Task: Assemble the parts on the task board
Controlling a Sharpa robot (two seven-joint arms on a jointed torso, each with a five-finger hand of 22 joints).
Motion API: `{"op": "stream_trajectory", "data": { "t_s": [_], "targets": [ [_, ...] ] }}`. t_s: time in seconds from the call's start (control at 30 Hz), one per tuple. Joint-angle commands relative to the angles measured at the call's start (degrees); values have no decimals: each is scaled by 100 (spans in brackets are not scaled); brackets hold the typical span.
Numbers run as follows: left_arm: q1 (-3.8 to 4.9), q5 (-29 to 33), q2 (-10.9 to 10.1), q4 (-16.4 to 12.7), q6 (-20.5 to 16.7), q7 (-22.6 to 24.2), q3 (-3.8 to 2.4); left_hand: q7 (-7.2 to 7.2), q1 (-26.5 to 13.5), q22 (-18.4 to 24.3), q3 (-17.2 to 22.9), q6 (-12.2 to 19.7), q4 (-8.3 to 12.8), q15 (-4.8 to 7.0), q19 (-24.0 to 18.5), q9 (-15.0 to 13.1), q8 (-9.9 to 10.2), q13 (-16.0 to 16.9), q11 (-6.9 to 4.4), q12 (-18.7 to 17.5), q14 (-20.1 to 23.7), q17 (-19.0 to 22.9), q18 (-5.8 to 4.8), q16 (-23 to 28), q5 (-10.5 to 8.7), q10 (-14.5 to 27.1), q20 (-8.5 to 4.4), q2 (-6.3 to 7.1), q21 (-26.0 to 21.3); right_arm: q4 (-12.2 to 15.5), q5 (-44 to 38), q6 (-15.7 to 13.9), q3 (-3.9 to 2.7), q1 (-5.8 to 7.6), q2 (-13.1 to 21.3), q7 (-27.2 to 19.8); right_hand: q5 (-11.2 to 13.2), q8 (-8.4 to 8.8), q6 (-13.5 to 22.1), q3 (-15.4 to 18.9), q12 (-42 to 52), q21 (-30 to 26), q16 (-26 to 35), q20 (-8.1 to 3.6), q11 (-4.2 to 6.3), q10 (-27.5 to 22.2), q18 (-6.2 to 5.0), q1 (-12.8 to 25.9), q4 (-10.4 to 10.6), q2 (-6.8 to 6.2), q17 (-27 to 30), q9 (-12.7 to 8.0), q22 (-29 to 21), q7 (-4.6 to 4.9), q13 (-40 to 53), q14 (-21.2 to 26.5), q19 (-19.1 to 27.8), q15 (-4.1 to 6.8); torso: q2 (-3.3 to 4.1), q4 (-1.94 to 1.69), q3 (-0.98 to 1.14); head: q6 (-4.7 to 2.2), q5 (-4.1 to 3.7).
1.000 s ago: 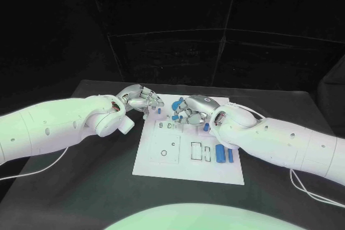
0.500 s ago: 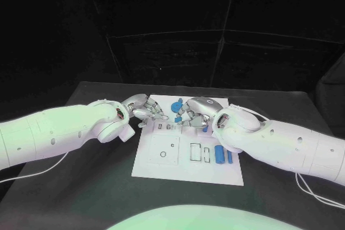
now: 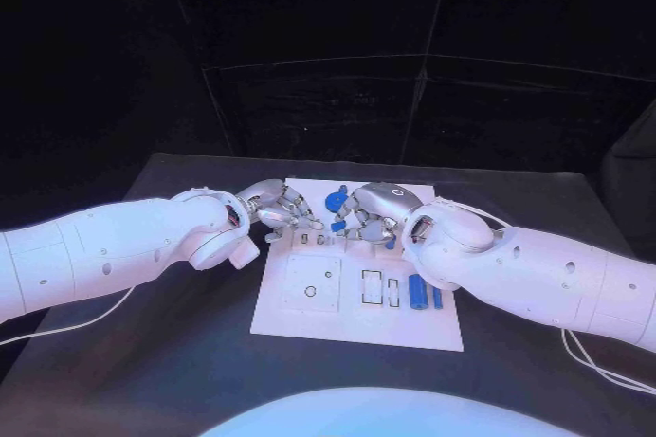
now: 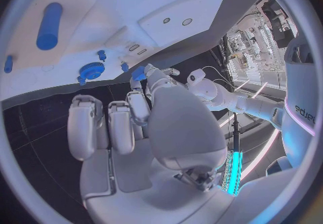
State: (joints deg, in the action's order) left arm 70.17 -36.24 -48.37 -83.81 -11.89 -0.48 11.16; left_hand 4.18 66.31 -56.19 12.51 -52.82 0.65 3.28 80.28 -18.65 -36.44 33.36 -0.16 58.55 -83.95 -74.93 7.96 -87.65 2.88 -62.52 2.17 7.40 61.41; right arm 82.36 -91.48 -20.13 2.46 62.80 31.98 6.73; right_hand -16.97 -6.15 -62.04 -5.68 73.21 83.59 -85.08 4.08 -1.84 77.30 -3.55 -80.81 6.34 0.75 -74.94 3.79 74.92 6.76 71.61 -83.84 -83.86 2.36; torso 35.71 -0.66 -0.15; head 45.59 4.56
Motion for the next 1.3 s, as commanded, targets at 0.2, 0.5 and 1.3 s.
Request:
{"op": "stream_trajectory", "data": {
  "t_s": [0.2,0.5,1.3],
  "targets": [
    [2,-66,57,32,-44,-156,-5,-20,-6,-85,-121,29,-29,61,51,-26,-68,101,-5,101,-485,-1127,-127,-41,-1,-90,-1,-88,107,73,-116,-114,-3,12,-6,52,29,-20,-51,-41,32,13,-29,-42,9,44,86,-7,-3,-59,-758,10,216,-14,12,-454,-71,7,-1,2,1,15,-12],
    [-6,-66,134,58,-52,-234,-5,-39,24,-168,-201,14,-53,74,68,-51,-102,259,-21,219,-503,-1181,-138,-70,0,-176,-10,-140,178,132,-150,-155,-3,12,-16,45,29,-20,-51,-41,32,13,-29,-42,9,44,86,-7,-3,-59,-758,10,216,-14,12,-454,-71,7,2,1,1,35,-22],
    [-11,-117,165,84,-56,-357,-6,-89,208,-271,-267,-15,-40,109,79,-97,-164,530,-66,420,-518,-1223,-148,-94,5,-312,-38,-299,263,245,-249,-275,-3,11,-14,59,48,-31,-84,-93,68,18,-41,-44,17,81,88,-5,-7,-68,-777,15,227,-26,53,-459,-77,12,-1,0,0,48,-19]
  ]
}}
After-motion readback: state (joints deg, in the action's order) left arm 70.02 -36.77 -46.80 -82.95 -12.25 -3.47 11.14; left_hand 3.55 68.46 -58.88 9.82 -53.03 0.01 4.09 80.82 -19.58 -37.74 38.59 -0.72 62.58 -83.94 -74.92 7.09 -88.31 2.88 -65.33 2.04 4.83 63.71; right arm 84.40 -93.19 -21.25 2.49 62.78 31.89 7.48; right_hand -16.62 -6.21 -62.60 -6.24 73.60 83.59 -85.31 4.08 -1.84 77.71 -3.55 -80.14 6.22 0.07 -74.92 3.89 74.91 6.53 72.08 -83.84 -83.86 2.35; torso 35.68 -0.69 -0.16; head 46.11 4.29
